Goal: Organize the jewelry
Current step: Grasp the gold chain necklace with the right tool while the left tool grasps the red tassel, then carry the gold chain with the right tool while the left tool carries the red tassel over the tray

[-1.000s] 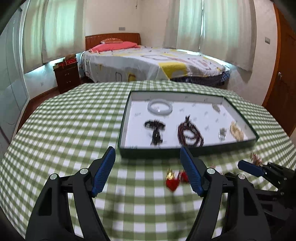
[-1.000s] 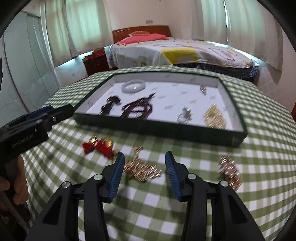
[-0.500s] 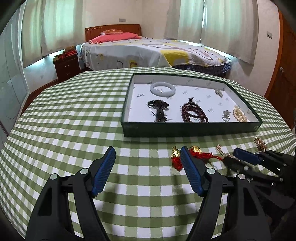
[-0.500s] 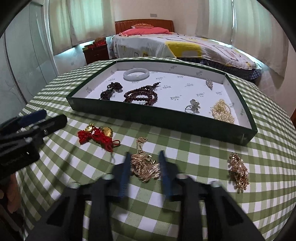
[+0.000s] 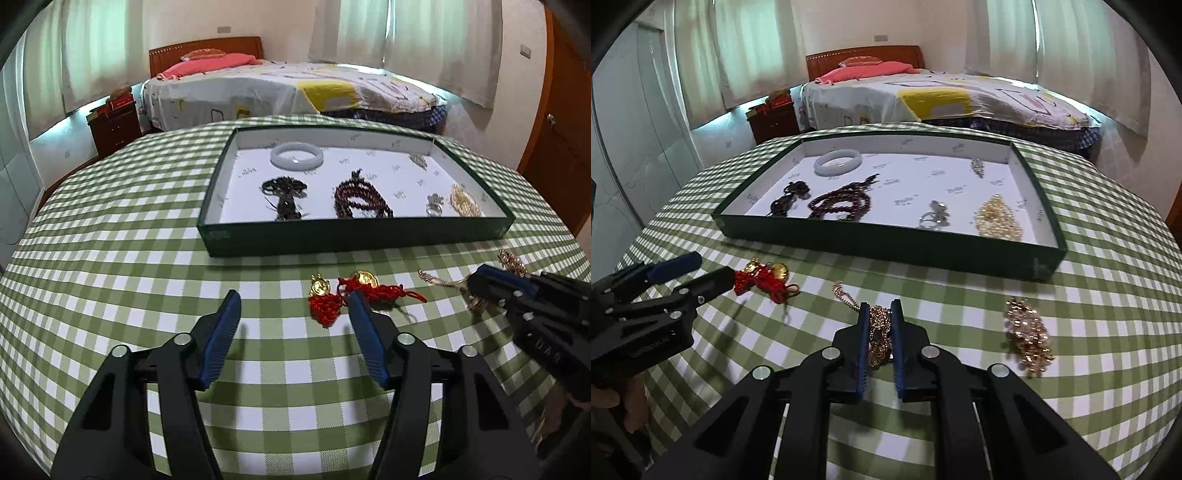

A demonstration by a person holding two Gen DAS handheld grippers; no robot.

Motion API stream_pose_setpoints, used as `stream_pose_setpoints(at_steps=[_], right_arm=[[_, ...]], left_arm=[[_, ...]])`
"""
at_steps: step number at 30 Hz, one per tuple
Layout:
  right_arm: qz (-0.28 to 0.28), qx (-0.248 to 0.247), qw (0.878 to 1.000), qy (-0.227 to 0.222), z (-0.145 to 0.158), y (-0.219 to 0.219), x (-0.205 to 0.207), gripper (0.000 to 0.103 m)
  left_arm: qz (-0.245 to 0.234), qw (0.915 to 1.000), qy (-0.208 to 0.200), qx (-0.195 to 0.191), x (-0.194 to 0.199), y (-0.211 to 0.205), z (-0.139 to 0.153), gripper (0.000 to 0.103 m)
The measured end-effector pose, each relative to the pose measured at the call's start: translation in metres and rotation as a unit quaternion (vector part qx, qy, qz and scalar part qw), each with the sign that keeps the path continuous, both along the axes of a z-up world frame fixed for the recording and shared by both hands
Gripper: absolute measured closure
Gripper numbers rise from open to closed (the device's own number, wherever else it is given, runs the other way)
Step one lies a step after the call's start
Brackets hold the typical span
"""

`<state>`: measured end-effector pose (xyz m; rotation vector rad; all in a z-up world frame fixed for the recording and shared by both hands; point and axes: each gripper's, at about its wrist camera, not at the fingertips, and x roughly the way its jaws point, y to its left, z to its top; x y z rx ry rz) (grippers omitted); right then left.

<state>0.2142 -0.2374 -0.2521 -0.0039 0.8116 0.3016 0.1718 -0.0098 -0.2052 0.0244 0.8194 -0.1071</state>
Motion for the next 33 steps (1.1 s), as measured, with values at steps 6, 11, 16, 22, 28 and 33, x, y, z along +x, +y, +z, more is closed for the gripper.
stream_pose_setpoints(at_steps=[6,11,16,22,28,33], right_arm=[[-0.002,0.009,1.0,0.001,-0.001,-0.006,-0.001,0.091],[-0.001,0.014,1.0,0.001,-0.002,-0.007,0.0,0.091],[-0.001,0.017,1.0,0.003,-0.003,-0.006,0.0,0.091],[0.0,0.018,1.0,0.003,-0.003,-0.005,0.0,0.091],[0.002,0.021,1.0,-0.004,0.002,-0.003,-0.002,0.091],[0.005,0.027,0.999,-0.017,0.012,-0.002,-0.007,0.092]], left_arm=[[-0.005,0.9998,0.017,-0.005,0.007,-0.003,-0.007,0.056],[-0.017,0.9996,0.021,-0.004,0.007,-0.007,-0.011,0.075],[-0.021,0.9996,0.018,-0.011,0.009,-0.003,-0.011,0.087],[-0.019,0.9996,0.015,-0.01,0.008,-0.002,-0.011,0.089],[-0.009,0.9997,0.009,-0.02,0.005,0.005,-0.005,0.09],[-0.006,0.9997,0.0,-0.024,0.001,0.008,0.004,0.09]])
